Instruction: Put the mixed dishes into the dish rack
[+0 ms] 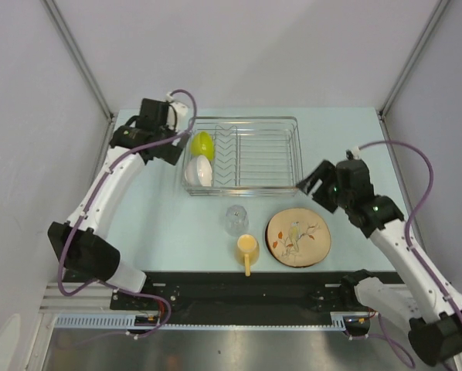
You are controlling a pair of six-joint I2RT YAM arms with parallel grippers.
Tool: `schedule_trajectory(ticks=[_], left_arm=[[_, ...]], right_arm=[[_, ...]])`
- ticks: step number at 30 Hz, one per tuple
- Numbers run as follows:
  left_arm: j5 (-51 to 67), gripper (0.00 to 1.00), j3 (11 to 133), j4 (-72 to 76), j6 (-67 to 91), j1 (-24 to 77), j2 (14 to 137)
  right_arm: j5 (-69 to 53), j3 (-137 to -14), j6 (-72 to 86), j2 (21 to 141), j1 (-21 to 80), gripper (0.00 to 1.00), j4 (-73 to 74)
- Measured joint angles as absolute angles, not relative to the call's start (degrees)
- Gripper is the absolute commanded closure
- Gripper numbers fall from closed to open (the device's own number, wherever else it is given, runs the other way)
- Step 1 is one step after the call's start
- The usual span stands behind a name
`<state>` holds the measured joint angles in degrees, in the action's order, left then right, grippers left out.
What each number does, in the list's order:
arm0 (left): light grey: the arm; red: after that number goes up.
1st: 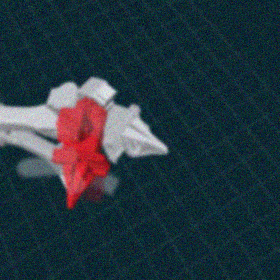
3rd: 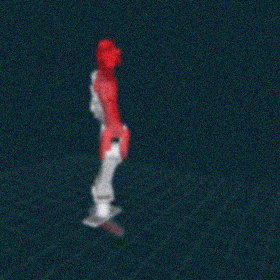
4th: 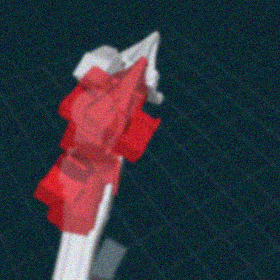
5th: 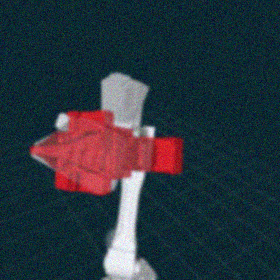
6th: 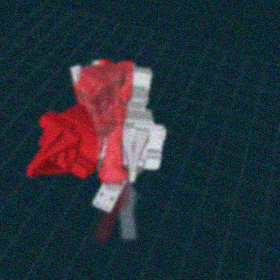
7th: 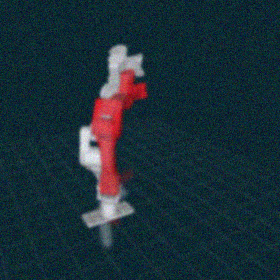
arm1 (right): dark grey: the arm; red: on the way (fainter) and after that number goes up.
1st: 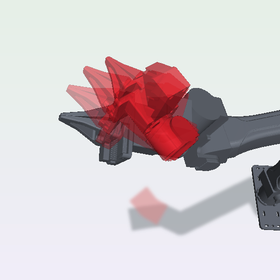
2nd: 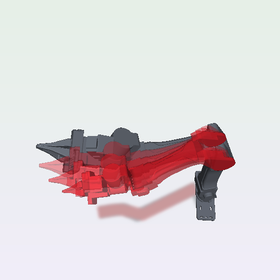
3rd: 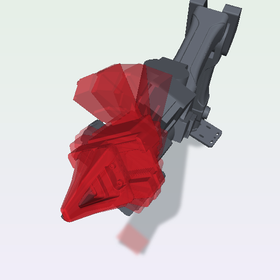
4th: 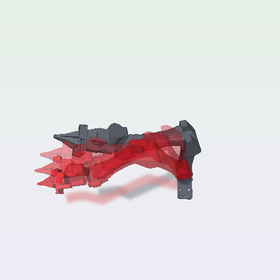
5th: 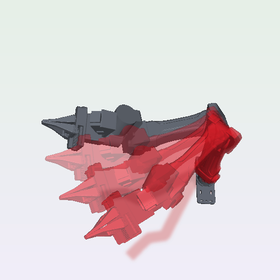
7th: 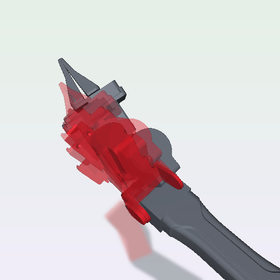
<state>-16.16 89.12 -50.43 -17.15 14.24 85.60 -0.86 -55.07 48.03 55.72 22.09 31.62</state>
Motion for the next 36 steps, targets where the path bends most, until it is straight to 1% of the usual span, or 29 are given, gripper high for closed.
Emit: schedule_trajectory(ticks=[5,9,16,21,27,30,31,33,34,36], left_arm=[[-16.5,0.00,95.1,-53.8,-17.7,27.3,86.8],[-17.8,0.00,99.5,-54.9,-18.7,35.6,89.8],[-17.6,0.00,100.9,-55.9,-19.6,47.5,98.0],[-16.6,0.00,100.9,-56.0,-20.0,52.1,101.6],[-15.2,0.00,99.4,-54.5,-20.2,54.0,102.1],[-14.8,0.00,97.4,-53.6,-20.3,54.8,102.1],[-14.7,0.00,96.7,-53.3,-20.3,55.2,102.1],[-14.6,0.00,95.9,-52.8,-20.5,56.2,102.4],[-14.6,0.00,95.5,-52.4,-20.5,56.7,102.7],[-14.5,0.00,94.5,-51.2,-20.6,57.6,103.2]], right_arm=[[5.2,-44.5,52.1,46.8,19.4,0.25,49.3],[8.1,-39.7,56.6,43.7,19.2,0.22,57.8],[11.9,-36.7,61.0,41.0,19.3,0.14,63.1],[13.3,-36.1,64.3,42.2,21.4,0.13,63.1],[11.9,-26.2,67.5,40.9,22.0,0.17,55.9],[11.0,-23.8,68.3,41.1,21.3,0.25,53.4],[10.9,-23.8,68.4,41.3,21.1,0.30,52.5],[10.6,-23.8,68.5,41.7,20.5,0.35,50.4],[10.4,-23.7,68.5,41.8,20.1,0.40,49.4],[9.6,-23.4,68.5,42.0,19.4,0.44,47.6]])
